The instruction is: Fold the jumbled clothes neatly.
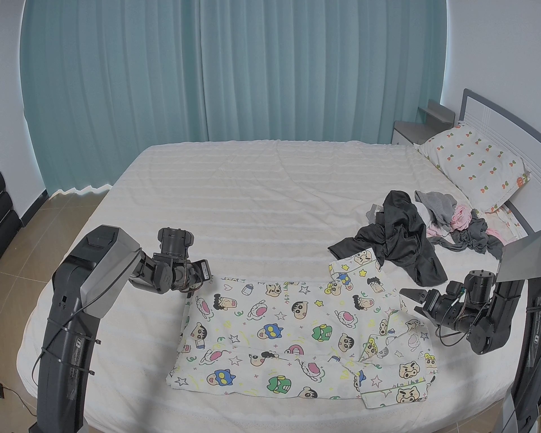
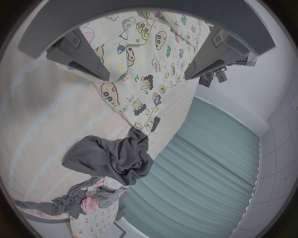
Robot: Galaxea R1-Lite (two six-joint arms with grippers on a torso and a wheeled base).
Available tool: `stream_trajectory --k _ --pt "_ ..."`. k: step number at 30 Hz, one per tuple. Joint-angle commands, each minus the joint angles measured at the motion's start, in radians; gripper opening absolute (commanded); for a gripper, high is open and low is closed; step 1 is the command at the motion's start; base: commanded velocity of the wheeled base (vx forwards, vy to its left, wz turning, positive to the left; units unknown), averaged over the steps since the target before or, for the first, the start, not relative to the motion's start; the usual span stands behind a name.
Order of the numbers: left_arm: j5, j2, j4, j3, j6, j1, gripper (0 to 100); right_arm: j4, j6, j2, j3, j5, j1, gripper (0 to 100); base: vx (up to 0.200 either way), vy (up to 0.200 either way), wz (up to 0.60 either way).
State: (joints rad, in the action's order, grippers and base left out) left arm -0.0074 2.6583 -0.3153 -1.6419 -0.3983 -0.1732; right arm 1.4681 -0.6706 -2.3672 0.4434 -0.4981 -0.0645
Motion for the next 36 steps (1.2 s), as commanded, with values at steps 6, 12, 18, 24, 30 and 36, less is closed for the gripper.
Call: stream_trajectory --k 6,12,18,24,30,36 --pt "0.003 0.006 0.005 -0.001 0.004 0.001 100 0.000 -0.001 -0.001 -0.005 0.000 0.011 100 0.000 0.000 0.00" --pt "0.003 0.008 0.007 0.011 0.039 0.011 100 0.000 -0.001 -0.001 -0.006 0.000 0.011 100 0.000 0.000 0.00" --pt "-0.011 0.005 0.007 0.067 0.098 0.026 100 0.000 -0.001 -0.001 -0.006 0.000 0.011 100 0.000 0.000 0.00" --pt "-0.032 0.009 0.009 0.074 0.096 0.011 100 0.000 -0.001 -0.001 -0.006 0.000 0.012 100 0.000 0.000 0.00" --pt "-0.034 0.015 0.005 0.059 0.092 0.001 0 0.000 0.002 -0.001 0.000 0.000 0.014 100 0.000 0.000 0.00" --pt "-0.016 0.015 -0.005 0.056 0.078 0.003 0 -0.072 0.006 -0.006 0.127 0.035 0.031 100 0.000 0.000 0.00"
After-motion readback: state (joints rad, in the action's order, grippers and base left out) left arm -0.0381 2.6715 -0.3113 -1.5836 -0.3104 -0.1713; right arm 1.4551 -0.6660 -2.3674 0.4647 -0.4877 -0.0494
